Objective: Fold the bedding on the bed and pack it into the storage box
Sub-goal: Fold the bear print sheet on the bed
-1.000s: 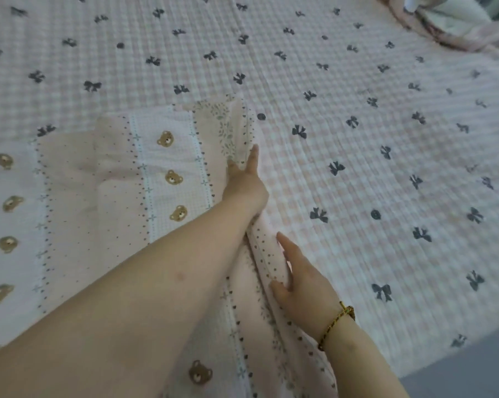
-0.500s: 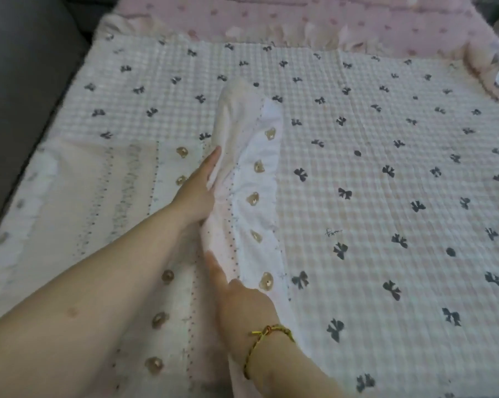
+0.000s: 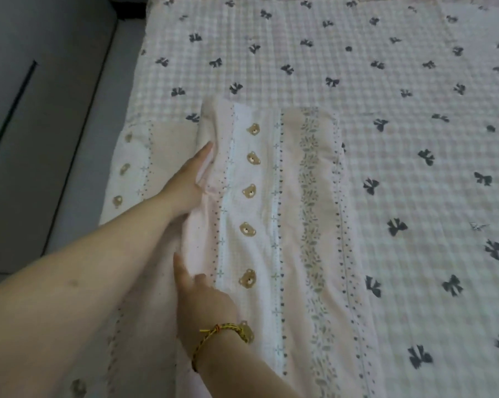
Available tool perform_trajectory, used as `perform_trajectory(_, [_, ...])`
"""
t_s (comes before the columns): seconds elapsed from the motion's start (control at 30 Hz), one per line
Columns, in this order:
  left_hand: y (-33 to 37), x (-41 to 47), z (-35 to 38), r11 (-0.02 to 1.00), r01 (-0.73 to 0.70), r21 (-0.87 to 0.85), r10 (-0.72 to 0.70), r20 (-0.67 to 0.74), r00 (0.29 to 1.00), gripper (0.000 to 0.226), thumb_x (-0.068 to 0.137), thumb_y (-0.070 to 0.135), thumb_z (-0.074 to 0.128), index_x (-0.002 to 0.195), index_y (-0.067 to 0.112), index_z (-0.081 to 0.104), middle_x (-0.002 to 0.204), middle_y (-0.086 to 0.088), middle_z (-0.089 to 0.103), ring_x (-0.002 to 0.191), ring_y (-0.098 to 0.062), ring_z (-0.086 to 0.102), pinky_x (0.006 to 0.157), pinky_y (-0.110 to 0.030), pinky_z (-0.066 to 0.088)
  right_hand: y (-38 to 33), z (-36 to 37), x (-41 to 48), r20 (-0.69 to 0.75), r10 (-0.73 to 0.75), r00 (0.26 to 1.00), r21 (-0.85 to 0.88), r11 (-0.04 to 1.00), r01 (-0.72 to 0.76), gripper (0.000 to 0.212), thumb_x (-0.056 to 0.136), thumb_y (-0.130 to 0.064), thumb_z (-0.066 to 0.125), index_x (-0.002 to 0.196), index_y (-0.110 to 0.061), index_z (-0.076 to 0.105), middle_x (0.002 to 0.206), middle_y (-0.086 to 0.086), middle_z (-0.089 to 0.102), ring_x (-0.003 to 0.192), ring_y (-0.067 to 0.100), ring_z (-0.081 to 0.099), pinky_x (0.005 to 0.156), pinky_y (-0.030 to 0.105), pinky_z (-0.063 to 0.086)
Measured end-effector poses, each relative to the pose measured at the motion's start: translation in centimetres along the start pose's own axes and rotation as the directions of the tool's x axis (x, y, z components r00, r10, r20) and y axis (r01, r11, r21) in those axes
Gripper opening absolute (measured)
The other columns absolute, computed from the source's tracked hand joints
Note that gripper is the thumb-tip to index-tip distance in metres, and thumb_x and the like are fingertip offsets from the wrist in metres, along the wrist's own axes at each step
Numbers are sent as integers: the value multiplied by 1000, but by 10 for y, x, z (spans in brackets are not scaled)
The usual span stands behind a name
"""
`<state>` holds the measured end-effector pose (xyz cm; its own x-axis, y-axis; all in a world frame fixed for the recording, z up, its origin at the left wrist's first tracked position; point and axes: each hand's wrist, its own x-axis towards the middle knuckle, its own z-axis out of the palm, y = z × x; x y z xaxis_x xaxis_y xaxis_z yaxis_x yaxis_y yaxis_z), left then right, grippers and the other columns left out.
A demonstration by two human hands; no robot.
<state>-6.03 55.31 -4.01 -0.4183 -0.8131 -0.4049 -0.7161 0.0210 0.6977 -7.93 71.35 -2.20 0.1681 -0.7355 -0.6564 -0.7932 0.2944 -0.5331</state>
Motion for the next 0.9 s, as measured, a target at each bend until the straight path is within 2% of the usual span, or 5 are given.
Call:
perform_trajectory(0.17, [-36, 14, 12, 945, 126, -303, -157, -80, 984, 80, 92, 13, 53, 148, 32, -2, 155, 5, 10, 139, -13, 20, 105, -22, 23, 18, 19, 23, 19, -30, 999, -39, 999, 31, 63, 98, -42, 28, 147, -27, -8, 145, 4, 30, 115, 29, 48, 80, 36, 38])
perform_trajectory(0.33, [-31, 36, 6, 835, 235, -497, -339, -129, 932, 69, 90, 35, 55, 147, 17, 21, 147, -3, 35, 123, -16, 44, 88, -19, 33, 74, 37, 29, -659, 23, 752, -166, 970, -176, 44, 95, -47, 18, 122, -22, 42, 123, 1, 59, 113, 22, 44, 103, 41, 27])
perform_trajectory(0.57, [-48, 35, 0, 864, 39, -501, -248, -357, 900, 8, 92, 21, 54, 96, 22, 61, 83, 10, 58, 76, -8, 54, 63, -15, 42, 115, 30, 43, -626, 51, 778, -294, 909, -296, 58, 79, -50, 35, 130, -23, 40, 130, 7, 57, 124, 25, 34, 107, 47, 7])
perform_trajectory(0.8, [-71, 21, 5, 789, 171, -590, -377, -244, 894, 50, 95, 41, 42, 137, 15, 39, 118, 4, 50, 102, -10, 47, 83, -23, 38, 122, 34, 51, -635, 2, 773, -292, 925, -242, 52, 94, -50, 15, 132, -21, 38, 129, 6, 58, 124, 22, 34, 106, 47, 7])
perform_trajectory(0.9, [-83, 9, 6, 602, 197, -774, -383, -63, 922, 54, 90, 43, 51, 135, 14, 44, 123, 2, 58, 103, -11, 58, 82, -24, 45, 122, 35, 48, -641, -26, 767, -266, 945, -190, 54, 95, -52, 11, 130, -23, 40, 127, 4, 59, 123, 20, 36, 109, 42, 9])
